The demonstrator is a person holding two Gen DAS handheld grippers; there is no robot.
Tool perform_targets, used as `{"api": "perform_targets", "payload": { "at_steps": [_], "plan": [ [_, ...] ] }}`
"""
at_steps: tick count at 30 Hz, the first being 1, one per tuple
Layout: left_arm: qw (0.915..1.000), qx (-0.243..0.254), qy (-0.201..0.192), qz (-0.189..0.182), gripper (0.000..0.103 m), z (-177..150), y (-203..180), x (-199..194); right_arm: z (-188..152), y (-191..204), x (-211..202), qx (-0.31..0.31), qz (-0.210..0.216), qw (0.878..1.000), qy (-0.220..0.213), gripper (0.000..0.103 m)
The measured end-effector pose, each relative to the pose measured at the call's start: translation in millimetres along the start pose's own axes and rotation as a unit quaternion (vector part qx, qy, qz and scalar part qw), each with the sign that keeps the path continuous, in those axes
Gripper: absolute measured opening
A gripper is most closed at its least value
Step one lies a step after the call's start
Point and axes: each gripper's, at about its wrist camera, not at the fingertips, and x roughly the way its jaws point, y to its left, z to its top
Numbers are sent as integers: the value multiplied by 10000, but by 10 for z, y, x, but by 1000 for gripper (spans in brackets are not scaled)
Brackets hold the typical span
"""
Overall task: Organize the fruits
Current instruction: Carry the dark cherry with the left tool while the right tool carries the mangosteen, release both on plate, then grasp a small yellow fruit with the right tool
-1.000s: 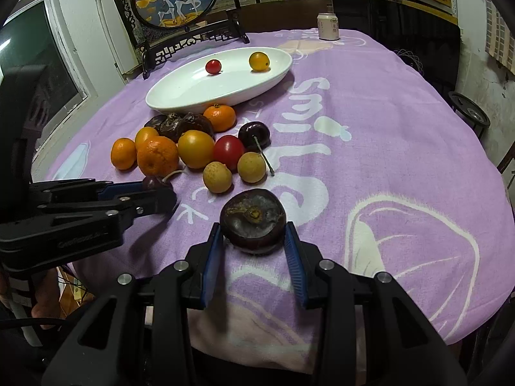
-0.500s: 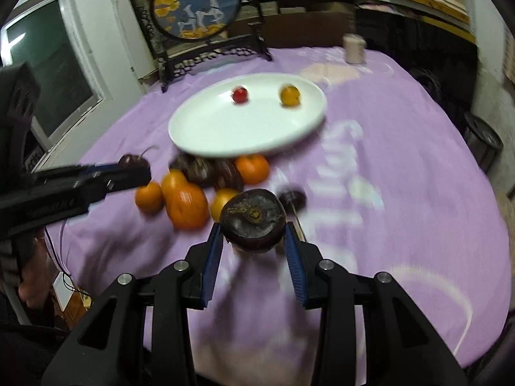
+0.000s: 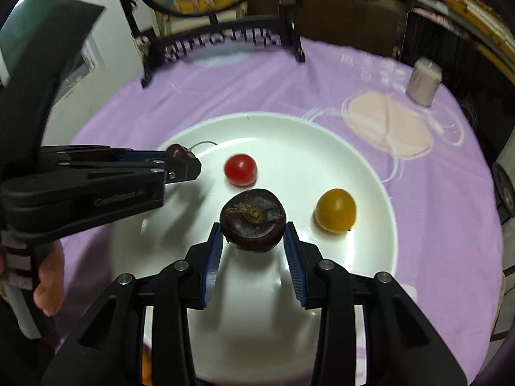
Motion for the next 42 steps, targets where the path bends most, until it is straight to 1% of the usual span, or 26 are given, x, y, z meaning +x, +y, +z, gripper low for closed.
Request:
{"api": "perform_targets", "payload": {
  "at_steps": [4,5,6,7,8,9,10,11,12,13,14,15,16,17,19,20,22,23,27,31,35,40,42],
  "plan": [
    [9999,-26,66,-83,29,35,22,92,35,-5,121,-51,-23,10000,-13,40],
    [9999,-39,73,-96,37,46,25,89,41,1,126,-76,-98,9999,-35,40],
    [9999,-53,83,-111,48,51,22,73,39,4,116,-81,-155,9998,-51,47],
    [9999,-87,46,-128,70,40,24,15,26,5,50,-55,-252,9996,-143,53],
    [9999,-99,-51,-127,74,13,22,-58,17,12,-24,-39,-278,9993,-253,55],
    [9996,-59,-228,-138,74,-28,12,-194,-15,25,-134,-45,-269,9989,-370,61],
    [9992,28,-354,-174,78,-87,-15,-343,-47,48,-250,-79,-257,9984,-490,67],
    [9990,51,-405,-182,81,-130,-34,-426,-109,87,-419,-137,-311,9972,-662,67],
    [9983,66,-535,-211,84,-234,-56,-590,-179,123,-562,-174,-413,9959,-780,67],
    [9976,100,-653,-227,91,-338,-75,-720,-271,160,-698,-195,-534,9944,-889,68],
    [9964,187,-812,-157,96,-511,-112,-892,-419,213,-868,-207,-698,9921,-1022,68],
    [9953,245,-929,-76,97,-648,-136,-1005,-591,268,-1020,-197,-793,9902,-1130,68],
    [9937,302,-1083,15,100,-843,-163,-1131,-727,297,-1117,-170,-798,9895,-1196,71],
    [9925,338,-1174,67,101,-1020,-185,-1212,-938,341,-1235,-77,-778,9887,-1283,75],
    [9912,371,-1270,22,101,-1325,-201,-1308,-1234,405,-1364,149,-769,9868,-1418,99],
    [9911,378,-1276,-15,101,-1466,-212,-1335,-1398,441,-1429,304,-788,9845,-1536,101],
    [9917,376,-1230,-68,101,-1746,-220,-1355,-1594,500,-1497,468,-833,9823,-1613,101],
    [9920,393,-1198,-46,101,-1884,-225,-1354,-1663,530,-1514,484,-866,9828,-1560,101],
    [9923,511,-1120,117,101,-2188,-198,-1347,-1814,558,-1600,518,-1001,9817,-1534,101],
    [9934,447,-1053,93,101,-2306,-133,-1365,-1879,519,-1616,681,-940,9814,-1528,101],
    [9929,448,-1094,153,101,-2373,-104,-1422,-1954,538,-1592,695,-923,9826,-1452,101],
    [9937,417,-1022,175,101,-2441,-49,-1389,-2101,530,-1444,686,-922,9869,-1134,101],
    [9943,416,-966,181,101,-2438,-35,-1349,-2142,520,-1397,703,-851,9882,-1058,101]
  ]
}}
